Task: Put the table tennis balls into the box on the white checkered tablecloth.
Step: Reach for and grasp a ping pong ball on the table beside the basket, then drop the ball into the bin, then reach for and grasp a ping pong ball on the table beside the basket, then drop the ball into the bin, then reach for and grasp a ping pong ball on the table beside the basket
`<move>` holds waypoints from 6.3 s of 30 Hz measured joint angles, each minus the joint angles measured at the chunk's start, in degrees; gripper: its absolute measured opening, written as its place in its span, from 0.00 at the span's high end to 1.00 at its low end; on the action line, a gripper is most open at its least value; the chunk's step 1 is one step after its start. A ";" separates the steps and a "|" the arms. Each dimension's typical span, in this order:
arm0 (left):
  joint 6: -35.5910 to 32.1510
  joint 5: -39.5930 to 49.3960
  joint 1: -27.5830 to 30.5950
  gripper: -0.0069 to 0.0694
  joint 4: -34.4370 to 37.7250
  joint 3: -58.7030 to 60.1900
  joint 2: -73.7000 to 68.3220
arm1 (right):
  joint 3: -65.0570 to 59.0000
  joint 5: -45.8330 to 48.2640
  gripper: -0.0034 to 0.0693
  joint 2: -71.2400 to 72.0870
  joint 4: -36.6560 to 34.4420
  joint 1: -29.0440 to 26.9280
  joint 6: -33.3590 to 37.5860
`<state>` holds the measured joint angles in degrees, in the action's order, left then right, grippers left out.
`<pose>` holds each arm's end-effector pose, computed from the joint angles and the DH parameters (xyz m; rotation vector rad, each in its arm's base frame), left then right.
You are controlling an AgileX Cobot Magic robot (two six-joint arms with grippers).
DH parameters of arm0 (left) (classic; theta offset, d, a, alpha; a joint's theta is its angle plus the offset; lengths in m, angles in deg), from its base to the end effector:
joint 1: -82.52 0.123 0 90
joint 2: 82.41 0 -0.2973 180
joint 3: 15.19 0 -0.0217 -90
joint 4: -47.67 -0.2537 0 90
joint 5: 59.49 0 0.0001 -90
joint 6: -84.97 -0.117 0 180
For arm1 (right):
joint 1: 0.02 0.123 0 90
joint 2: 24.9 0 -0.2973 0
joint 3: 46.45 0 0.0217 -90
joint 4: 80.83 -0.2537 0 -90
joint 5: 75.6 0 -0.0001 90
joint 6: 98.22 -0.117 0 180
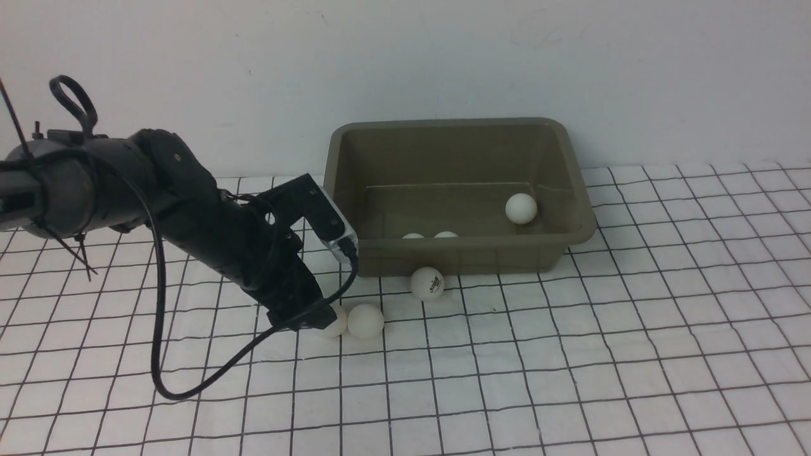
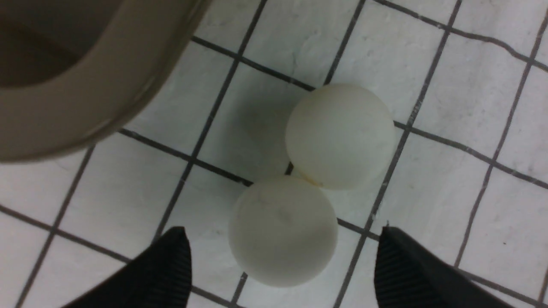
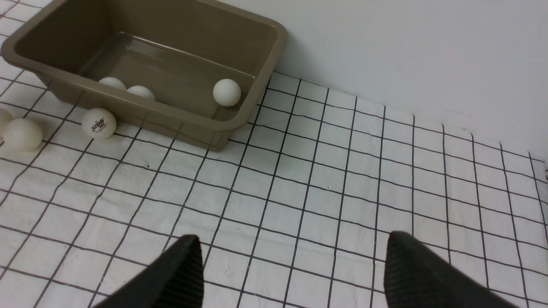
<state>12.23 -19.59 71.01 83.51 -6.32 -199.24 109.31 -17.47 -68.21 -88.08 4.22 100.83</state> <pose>0.3736 -0.1210 0.1561 1.3234 2.3281 -0.3690 0.1033 0.0202 0.3763 -0.4287 2.1434 0.0093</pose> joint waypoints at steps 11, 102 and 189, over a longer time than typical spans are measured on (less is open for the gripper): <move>-0.96 -3.01 -0.48 0.24 0.94 -0.03 -2.36 | 0.00 -0.06 0.25 0.00 0.00 0.00 0.00; 43.86 10.57 -12.58 0.19 -15.52 -2.12 11.94 | 0.00 0.10 0.32 0.00 -3.03 2.87 1.34; 27.55 -20.04 -13.69 0.37 -1.55 -1.88 13.00 | 0.00 -0.14 0.33 0.00 -4.33 2.93 1.77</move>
<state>39.78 -39.63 57.31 81.96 -8.20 -186.23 109.31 -17.61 -68.21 -92.41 7.16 102.61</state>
